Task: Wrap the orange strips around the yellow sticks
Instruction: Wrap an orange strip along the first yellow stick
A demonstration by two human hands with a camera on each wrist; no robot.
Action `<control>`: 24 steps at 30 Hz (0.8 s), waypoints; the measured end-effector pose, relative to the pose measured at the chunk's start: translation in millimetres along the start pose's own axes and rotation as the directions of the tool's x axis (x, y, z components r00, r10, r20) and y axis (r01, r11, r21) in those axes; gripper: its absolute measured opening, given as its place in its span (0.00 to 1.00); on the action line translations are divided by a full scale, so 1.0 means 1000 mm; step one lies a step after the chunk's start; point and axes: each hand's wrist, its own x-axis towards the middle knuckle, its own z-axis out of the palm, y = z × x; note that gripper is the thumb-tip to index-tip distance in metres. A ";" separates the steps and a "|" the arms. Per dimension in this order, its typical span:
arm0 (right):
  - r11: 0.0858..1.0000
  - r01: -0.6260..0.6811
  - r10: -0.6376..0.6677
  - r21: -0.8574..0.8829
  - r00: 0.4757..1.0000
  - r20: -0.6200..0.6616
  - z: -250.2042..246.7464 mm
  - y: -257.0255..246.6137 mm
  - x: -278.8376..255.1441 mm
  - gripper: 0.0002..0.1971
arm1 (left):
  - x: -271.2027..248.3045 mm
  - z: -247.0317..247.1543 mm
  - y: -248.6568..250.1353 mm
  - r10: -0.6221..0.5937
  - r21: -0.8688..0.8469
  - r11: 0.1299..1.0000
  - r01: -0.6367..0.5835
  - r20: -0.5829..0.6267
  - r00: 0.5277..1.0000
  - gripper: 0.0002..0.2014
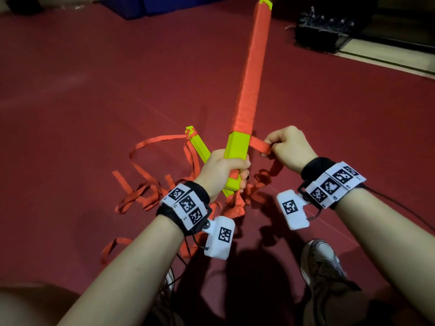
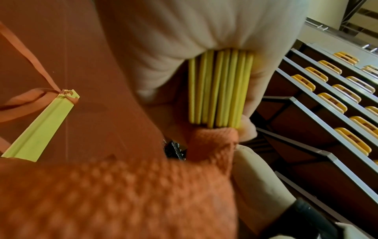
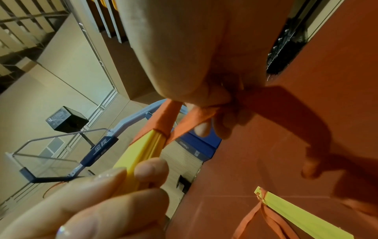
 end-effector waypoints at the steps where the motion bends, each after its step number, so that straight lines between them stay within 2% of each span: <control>1: 1.000 0.009 -0.009 -0.003 1.000 -0.004 0.000 -0.001 -0.001 0.22 | 0.000 0.000 0.000 0.000 -0.004 1.000 0.000 0.002 1.000 0.05; 5: 0.992 0.051 -0.044 0.114 0.997 -0.064 -0.001 -0.014 -0.004 0.17 | -0.001 0.004 0.001 0.005 0.112 0.994 0.002 -0.061 0.998 0.05; 7: 0.976 0.076 -0.057 0.203 0.994 -0.098 0.003 -0.022 -0.005 0.15 | 0.004 0.005 0.002 0.037 0.269 0.963 -0.001 -0.128 0.991 0.04; 8: 0.968 0.083 -0.058 0.236 0.992 -0.113 0.006 -0.025 -0.005 0.13 | 0.006 0.005 0.003 0.076 0.397 0.918 -0.004 -0.165 0.983 0.07; 9: 0.962 0.084 -0.055 0.261 0.992 -0.117 0.009 -0.028 -0.006 0.13 | 0.006 0.006 0.004 0.122 0.555 0.832 0.006 -0.194 0.973 0.09; 10: 0.958 0.071 -0.043 0.277 0.993 -0.107 0.011 -0.030 -0.006 0.14 | 0.005 0.007 0.003 0.176 0.708 0.705 0.037 -0.225 0.958 0.09; 11: 0.959 0.047 -0.023 0.279 0.996 -0.090 0.014 -0.031 -0.007 0.19 | 0.002 0.011 0.004 0.239 0.821 0.564 0.083 -0.259 0.936 0.09; 12: 0.964 0.021 0.000 0.266 0.997 -0.079 0.016 -0.032 -0.006 0.24 | -0.001 0.015 0.003 0.287 0.879 0.459 0.127 -0.282 0.916 0.10; 15: 0.976 -0.064 0.093 0.209 0.986 -0.135 0.023 -0.029 -0.004 0.33 | -0.006 0.025 -0.008 0.377 0.945 0.292 0.150 -0.258 0.890 0.19; 17: 0.961 -0.125 0.165 0.246 0.975 -0.151 0.026 -0.022 -0.002 0.36 | -0.007 0.031 -0.017 0.424 0.963 0.245 0.115 -0.213 0.880 0.23; 19: 0.928 -0.165 0.211 0.334 0.972 -0.106 0.026 -0.019 -0.001 0.30 | -0.007 0.032 -0.018 0.411 0.951 0.298 0.076 -0.200 0.889 0.28; 20: 0.905 -0.176 0.220 0.387 0.973 -0.071 0.025 -0.019 -0.002 0.27 | -0.003 0.031 -0.017 0.376 0.933 0.354 0.059 -0.200 0.905 0.29; 21: 0.875 -0.180 0.222 0.449 0.974 -0.043 0.022 -0.019 -0.002 0.25 | -0.001 0.029 -0.014 0.316 0.894 0.447 0.045 -0.204 0.927 0.29; 22: 0.840 -0.180 0.218 0.512 0.976 -0.016 0.019 -0.019 -0.001 0.22 | 0.001 0.026 -0.009 0.234 0.808 0.589 0.016 -0.190 0.954 0.29; 24: 0.772 -0.186 0.181 0.608 0.981 0.071 0.011 -0.019 -0.002 0.17 | 0.005 0.019 0.003 0.085 0.418 0.908 -0.035 -0.101 0.991 0.23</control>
